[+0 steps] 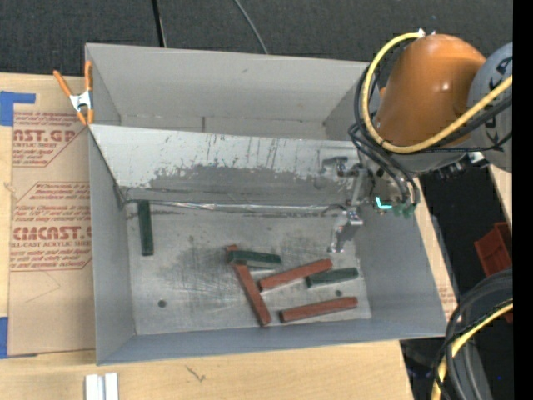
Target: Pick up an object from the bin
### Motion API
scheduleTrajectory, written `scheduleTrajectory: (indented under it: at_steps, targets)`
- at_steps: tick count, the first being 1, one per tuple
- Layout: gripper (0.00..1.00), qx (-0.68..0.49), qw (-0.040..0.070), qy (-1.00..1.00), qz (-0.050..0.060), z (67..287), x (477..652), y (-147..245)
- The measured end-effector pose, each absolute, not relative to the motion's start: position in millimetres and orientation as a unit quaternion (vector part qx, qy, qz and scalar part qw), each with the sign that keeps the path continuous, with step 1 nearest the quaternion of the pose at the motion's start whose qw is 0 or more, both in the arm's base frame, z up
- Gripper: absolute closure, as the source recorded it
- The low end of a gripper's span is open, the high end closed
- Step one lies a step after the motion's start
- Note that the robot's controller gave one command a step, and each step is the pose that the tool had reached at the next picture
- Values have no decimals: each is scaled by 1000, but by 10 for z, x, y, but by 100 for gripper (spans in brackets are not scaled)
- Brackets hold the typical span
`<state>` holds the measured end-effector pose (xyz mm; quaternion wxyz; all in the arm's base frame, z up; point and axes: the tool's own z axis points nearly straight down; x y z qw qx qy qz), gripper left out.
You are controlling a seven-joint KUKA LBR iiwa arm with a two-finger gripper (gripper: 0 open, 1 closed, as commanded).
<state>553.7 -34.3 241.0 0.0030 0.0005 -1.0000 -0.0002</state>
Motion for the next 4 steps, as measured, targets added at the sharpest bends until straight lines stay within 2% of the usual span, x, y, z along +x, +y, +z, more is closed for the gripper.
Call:
scheduleTrajectory:
  at_steps: [1, 2, 3, 4]
  targets:
    - [0, 1, -1, -1000, 0, 2456, 5552, -343]
    - [0, 36, -3, -999, 0, 1834, 5194, -317]
    - [0, 25, -3, -1000, 0, 1004, 5322, -314]
    - [100, 70, 4, -998, 0, 723, 5315, -412]
